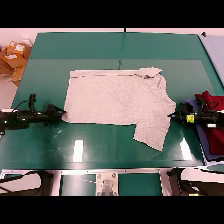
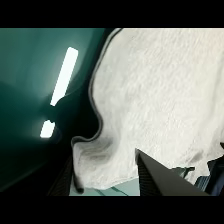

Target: Fold the shirts.

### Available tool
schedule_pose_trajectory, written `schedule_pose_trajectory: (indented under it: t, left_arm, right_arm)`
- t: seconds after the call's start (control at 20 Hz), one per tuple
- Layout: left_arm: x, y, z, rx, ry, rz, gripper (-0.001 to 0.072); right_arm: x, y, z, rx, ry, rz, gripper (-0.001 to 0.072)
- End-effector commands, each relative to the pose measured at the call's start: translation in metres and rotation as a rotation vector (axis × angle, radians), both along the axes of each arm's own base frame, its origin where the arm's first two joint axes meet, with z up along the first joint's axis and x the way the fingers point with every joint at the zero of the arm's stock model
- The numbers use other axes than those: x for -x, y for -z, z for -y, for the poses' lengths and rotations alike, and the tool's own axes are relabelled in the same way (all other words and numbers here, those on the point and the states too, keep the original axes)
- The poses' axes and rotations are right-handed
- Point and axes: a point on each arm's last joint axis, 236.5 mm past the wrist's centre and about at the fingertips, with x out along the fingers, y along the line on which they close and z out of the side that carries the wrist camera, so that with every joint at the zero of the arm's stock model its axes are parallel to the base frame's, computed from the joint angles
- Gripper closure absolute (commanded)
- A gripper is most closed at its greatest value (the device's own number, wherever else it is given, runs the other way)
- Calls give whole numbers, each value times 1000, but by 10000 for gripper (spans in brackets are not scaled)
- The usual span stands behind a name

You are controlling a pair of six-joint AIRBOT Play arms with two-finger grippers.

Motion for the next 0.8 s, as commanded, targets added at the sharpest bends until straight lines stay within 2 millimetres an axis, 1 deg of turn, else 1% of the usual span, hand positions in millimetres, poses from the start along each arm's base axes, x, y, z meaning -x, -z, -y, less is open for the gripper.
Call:
schedule_pose_trajectory:
  t: [0.0, 0.05, 0.1, 0.15, 0.2, 0.25, 0.3, 0.35, 0.4, 0.45, 0.5, 0.6, 0.75]
  left_arm:
    - [22, -7, 33, 68, 121, -33, 226]
    - [31, -11, 38, 98, 156, -50, 225]
    - [39, -13, 41, 112, 188, -64, 281]
    - [48, -13, 41, 107, 228, -80, 442]
    - [54, -13, 42, 100, 267, -79, 500]
    - [60, -11, 40, 82, 294, -82, 501]
    - [59, -6, 35, 55, 293, -81, 502]
    - [51, 0, 27, 14, 262, -67, 503]
    - [40, 4, 20, -17, 219, -47, 580]
    - [32, 7, 15, -43, 189, -28, 691]
    - [26, 8, 11, -60, 170, -15, 691]
    - [22, 3, 9, -67, 188, -6, 690]
    - [28, -21, 13, -37, 309, -21, 690]
  right_arm:
    - [0, -1, -1, -2, -6, 3, 704]
    - [0, -1, -1, -3, -6, 3, 703]
    - [0, -1, -1, -2, -6, 3, 704]
    - [0, -1, -1, -3, -6, 3, 704]
    - [0, -1, -1, -4, -6, 2, 704]
    - [0, -1, -1, -4, -6, 2, 704]
    - [0, -1, -1, -4, -6, 2, 704]
    - [0, -1, -1, -4, -7, 2, 703]
    - [1, -2, -2, -7, -9, 2, 704]
    - [1, -2, -3, -13, -8, 3, 703]
    - [0, -3, -4, -17, -9, 4, 704]
    - [1, -3, -4, -19, -11, 3, 704]
    - [1, -3, -4, -19, -10, 3, 703]
